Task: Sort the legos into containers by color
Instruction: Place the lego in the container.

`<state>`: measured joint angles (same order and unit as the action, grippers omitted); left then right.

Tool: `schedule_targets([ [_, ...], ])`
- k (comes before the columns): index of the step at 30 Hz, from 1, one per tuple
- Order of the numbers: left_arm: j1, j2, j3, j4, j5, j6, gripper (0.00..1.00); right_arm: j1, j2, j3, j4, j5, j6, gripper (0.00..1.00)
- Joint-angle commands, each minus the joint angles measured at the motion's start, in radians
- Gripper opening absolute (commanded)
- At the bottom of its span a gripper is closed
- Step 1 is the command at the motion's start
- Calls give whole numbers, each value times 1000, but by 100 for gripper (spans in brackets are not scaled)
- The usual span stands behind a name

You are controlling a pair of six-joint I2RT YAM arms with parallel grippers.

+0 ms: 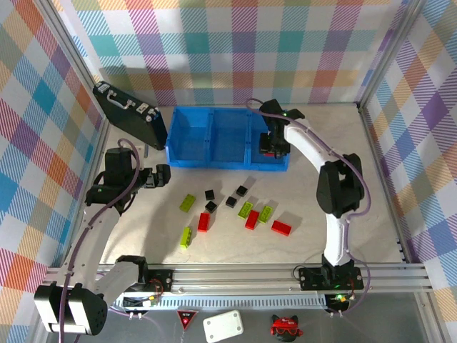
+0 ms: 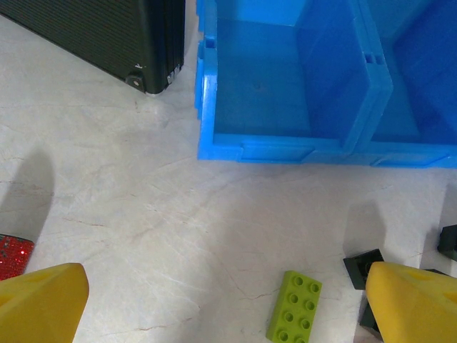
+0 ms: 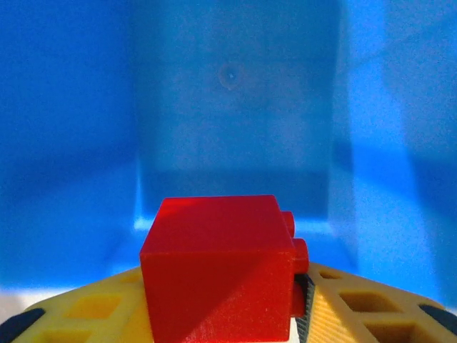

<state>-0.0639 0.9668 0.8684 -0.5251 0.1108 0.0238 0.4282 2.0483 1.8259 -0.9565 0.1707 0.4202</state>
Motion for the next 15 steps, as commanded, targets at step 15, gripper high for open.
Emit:
schedule_targets([
  [15, 1, -7, 24, -16, 15, 16, 99, -32, 284, 233, -42, -47, -20, 49],
])
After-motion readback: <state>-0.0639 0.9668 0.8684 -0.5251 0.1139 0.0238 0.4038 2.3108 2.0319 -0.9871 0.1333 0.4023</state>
